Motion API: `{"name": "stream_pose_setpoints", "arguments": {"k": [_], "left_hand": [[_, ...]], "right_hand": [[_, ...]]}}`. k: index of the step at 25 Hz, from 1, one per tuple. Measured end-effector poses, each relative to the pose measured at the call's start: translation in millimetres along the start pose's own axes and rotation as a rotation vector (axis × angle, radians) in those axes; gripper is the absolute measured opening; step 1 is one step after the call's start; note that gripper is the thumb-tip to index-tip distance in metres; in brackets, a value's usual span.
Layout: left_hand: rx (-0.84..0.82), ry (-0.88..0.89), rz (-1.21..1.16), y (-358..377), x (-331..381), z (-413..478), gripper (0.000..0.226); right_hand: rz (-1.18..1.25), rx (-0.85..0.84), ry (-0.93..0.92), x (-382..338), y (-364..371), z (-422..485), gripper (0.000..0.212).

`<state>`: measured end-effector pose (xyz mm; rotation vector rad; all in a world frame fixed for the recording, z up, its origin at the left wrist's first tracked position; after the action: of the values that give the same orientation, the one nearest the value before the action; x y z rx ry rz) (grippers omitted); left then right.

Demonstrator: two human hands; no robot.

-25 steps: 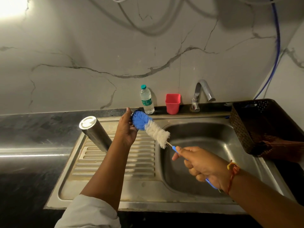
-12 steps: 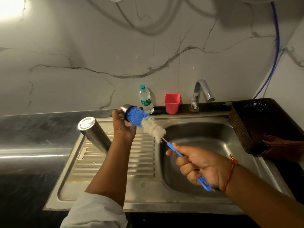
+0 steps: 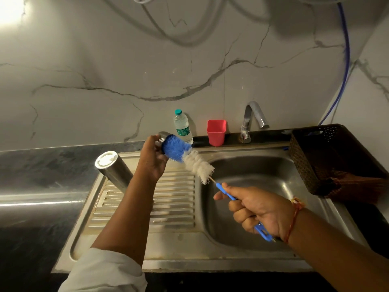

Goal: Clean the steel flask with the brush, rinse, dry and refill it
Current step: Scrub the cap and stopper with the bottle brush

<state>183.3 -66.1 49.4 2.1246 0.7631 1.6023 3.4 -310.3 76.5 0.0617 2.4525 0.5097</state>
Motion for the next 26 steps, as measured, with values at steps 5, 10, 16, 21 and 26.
{"name": "stream_pose_setpoints", "arguments": {"k": [5,10,16,21,26], "left_hand": [[0.16,0.083,-0.099,-22.2,7.6,13.5,0.025],[0.08,-0.014,-0.231,-12.0,-9.1,-0.9,0.023],[-0.01,-0.086,-0.24,13.9,-22.9,-20.3,0.044],[0.017,-0.112,-0.335,8.4,-21.9,-16.9,0.058],[-0.041,-0.099,-0.169,3.4,-20.2,-21.6,0.036]], "right_hand": [[-0.203,0.124,-0.138,3.4,-6.5,-15.1,0.043],[-0.359,0.286,-0.348,6.5,-5.9,-16.0,0.04],[-0.593,0.425,-0.529,14.4,-4.0,-4.5,0.033],[-0.643,0.48,-0.571,18.5,-8.8,-3.4,0.033],[-0.651,0.526,-0.592,14.2,-9.9,-9.2,0.033]]}}
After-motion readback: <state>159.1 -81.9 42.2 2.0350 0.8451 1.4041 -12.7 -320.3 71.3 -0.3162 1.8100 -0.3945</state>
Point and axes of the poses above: each hand's wrist, its own z-axis towards the middle knuckle, its own y-axis out of the palm, x = y × z, the point moved 3 cm from there along z, towards the middle knuckle
